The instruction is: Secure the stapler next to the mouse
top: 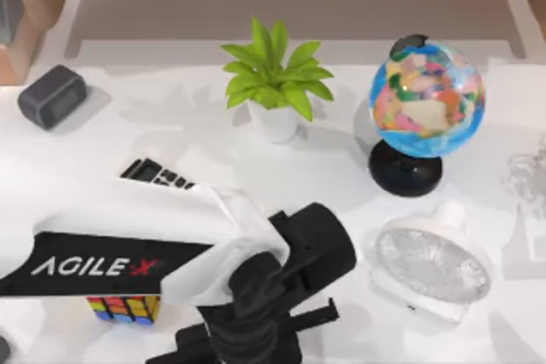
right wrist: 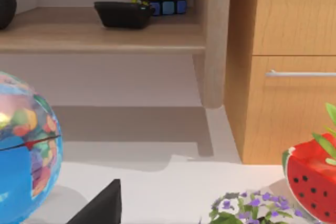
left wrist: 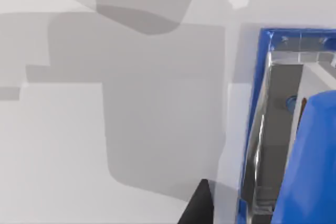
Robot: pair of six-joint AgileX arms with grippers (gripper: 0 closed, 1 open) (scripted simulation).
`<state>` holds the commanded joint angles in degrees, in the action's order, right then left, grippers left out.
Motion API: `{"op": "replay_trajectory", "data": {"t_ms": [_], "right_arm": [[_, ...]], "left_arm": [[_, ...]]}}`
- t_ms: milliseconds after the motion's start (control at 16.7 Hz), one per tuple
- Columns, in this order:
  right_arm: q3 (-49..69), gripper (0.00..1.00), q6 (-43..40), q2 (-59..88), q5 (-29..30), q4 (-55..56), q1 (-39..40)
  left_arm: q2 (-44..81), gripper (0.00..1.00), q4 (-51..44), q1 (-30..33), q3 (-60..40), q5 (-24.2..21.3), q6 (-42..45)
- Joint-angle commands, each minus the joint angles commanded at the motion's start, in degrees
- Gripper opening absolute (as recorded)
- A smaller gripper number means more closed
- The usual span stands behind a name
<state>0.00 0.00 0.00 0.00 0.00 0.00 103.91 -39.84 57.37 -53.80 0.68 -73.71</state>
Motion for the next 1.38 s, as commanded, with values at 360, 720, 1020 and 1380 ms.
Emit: {"op": "replay_trajectory", "data": {"t_ms": [360,720,1020,1380], "right_arm": [[0.0,1.0,0.0,0.0,0.0,0.0,0.0],[0.0,1.0,0.0,0.0,0.0,0.0,0.0],[0.0,1.0,0.0,0.0,0.0,0.0,0.0],[0.0,1.0,0.0,0.0,0.0,0.0,0.0]], "left_arm": [[-3.13,0.0,-5.82,-0.01,-2.25,0.0,0.52],[-4.57,0.0,-8.25,-0.07,-3.55,-0.01,0.62],[-6.7,0.0,-8.77,-5.42,-8.23,-1.21,6.52],[-6.96,0.0,-12.71,-24.54,-17.53,-2.64,32.99]]}}
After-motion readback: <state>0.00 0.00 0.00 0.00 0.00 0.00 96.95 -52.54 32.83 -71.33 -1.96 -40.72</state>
